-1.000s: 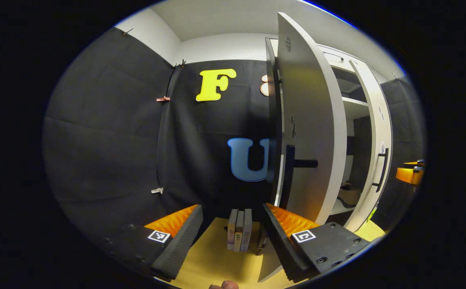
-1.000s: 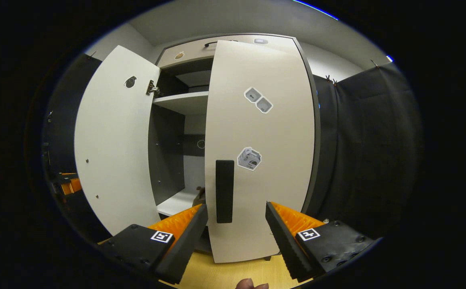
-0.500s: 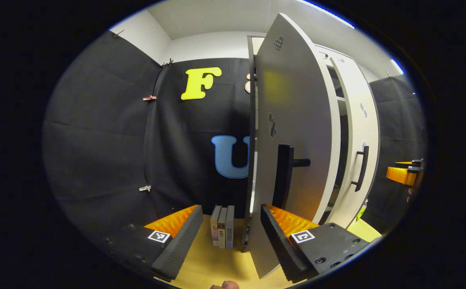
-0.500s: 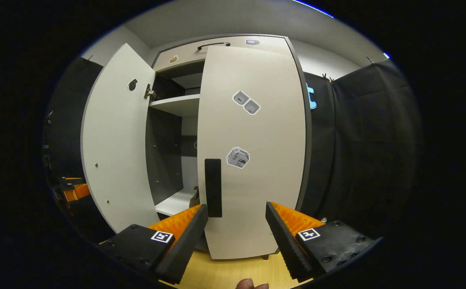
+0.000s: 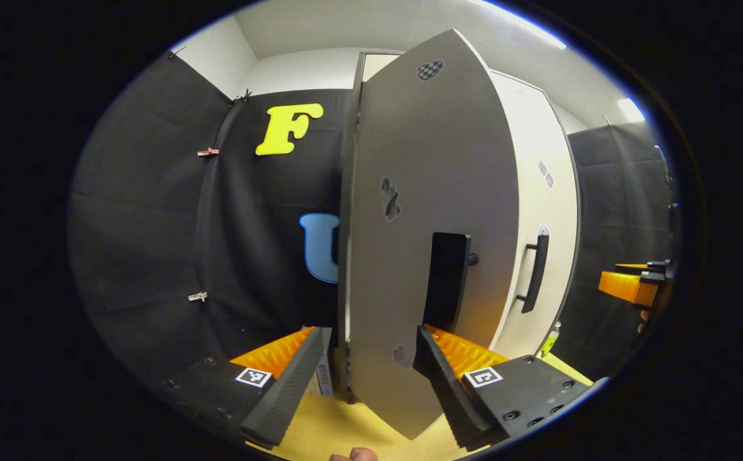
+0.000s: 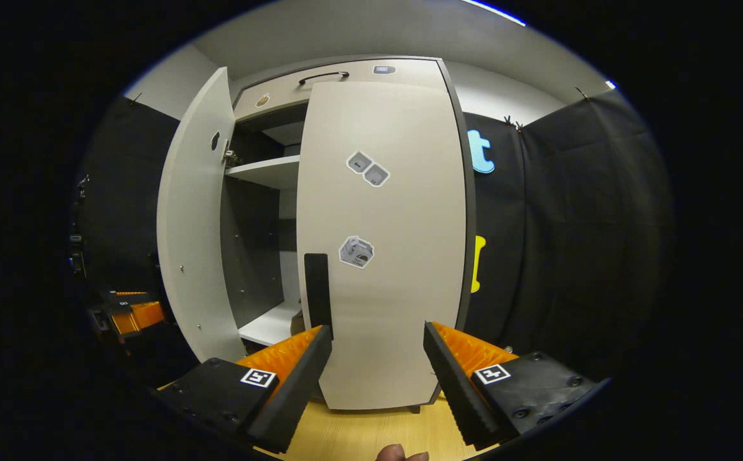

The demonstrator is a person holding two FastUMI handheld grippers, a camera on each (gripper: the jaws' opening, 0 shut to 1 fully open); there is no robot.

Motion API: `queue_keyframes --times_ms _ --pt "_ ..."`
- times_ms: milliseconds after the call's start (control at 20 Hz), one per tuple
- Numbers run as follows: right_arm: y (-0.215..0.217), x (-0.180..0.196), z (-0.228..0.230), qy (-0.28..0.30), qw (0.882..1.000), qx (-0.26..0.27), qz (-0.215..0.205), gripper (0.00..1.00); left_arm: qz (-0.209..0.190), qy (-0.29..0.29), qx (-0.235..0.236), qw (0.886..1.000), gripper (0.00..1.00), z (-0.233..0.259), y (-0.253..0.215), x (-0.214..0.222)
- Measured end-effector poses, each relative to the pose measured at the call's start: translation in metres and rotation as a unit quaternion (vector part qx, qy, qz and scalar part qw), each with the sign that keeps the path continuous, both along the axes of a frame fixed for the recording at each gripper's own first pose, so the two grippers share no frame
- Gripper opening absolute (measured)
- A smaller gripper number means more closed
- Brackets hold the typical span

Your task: Grab one shoe with the right hand and put it into the shoe cabinet, grab the other shoe with the left hand and put it into the shoe cabinet; then close the right door with the right hand and the left door with the left hand.

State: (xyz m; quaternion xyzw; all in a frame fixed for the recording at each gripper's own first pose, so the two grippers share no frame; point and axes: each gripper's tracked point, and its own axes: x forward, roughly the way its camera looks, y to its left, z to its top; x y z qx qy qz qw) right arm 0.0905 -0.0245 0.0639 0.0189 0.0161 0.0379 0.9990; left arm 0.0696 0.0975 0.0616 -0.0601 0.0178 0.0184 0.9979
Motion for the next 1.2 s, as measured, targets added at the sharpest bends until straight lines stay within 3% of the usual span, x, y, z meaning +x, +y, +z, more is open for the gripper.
queue_keyframes --times_ms 150,250,300,600,950,1000,1200 --pt "-0.008 0.002 0.001 -0.001 1.0 0.002 -0.005 0.96 -0.021 -0.006 0.001 1.0 0.94 0.006 -0.026 0.013" --pt "-0.014 0.002 0.002 -0.001 1.0 0.004 -0.009 0.96 -0.034 -0.01 0.008 0.999 0.91 0.011 -0.043 0.022" --pt "-0.017 0.002 0.002 -0.001 1.0 0.005 -0.011 0.96 -0.034 -0.009 0.013 0.999 0.94 0.012 -0.048 0.028" --pt "-0.023 0.008 0.003 0.0 1.0 0.008 -0.016 0.96 -0.035 -0.009 0.007 0.999 0.92 0.013 -0.068 0.045" --pt "-0.021 0.011 0.003 0.001 1.0 0.009 -0.016 0.96 -0.037 -0.01 0.009 0.999 0.95 0.017 -0.081 0.068" --pt "-0.02 0.011 0.002 0.001 1.0 0.01 -0.015 0.96 -0.038 -0.011 0.007 0.999 0.92 0.017 -0.083 0.072" --pt "-0.02 0.012 0.003 0.001 1.0 0.012 -0.014 0.96 -0.041 -0.009 0.002 0.999 0.95 0.018 -0.089 0.084"
